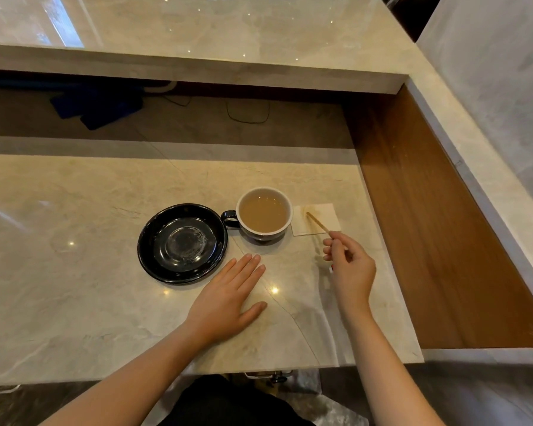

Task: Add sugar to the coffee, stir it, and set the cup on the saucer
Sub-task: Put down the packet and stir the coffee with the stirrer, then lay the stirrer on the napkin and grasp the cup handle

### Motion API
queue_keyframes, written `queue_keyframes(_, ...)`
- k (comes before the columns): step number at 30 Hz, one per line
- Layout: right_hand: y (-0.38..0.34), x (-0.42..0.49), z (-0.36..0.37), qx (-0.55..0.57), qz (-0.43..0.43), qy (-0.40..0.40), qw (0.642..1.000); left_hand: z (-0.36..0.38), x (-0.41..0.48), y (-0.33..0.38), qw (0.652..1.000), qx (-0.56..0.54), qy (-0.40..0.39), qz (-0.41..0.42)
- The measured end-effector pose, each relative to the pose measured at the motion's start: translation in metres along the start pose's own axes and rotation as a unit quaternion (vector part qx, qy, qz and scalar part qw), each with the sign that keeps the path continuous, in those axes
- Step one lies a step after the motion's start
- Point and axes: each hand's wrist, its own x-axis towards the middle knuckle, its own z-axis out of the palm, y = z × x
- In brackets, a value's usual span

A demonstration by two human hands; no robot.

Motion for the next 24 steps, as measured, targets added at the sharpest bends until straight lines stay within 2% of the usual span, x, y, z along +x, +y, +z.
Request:
queue_keyframes(4,0.014,-0.007,0.012,-0.025,0.000,0.024,0.999,-0.001,0.000,0.000,1.000,0.005,-0.001,0.002)
queue_keyframes(8,0.023,-0.007,0.018,-0.163,0.013,-0.018,0.986,0.000,0.000,-0.001,1.000,0.011,-0.003,0.001)
queue_keyframes(14,0.026,-0.002,0.019,-0.337,-0.031,-0.060,0.939,-0.001,-0.001,0.000,1.000,0.008,0.000,0.003)
queue_keyframes(18,0.026,0.001,0.022,-0.444,-0.066,-0.078,0.890,-0.001,-0.001,0.000,1.000,0.003,0.001,0.004)
queue_keyframes(21,0.025,0.002,0.025,-0.481,-0.080,-0.089,0.869,-0.001,0.000,0.001,1.000,0.006,-0.002,0.004)
queue_keyframes(24,0.022,0.003,0.024,-0.463,-0.069,-0.087,0.880,0.000,0.000,0.000,1.000,0.014,-0.009,0.000)
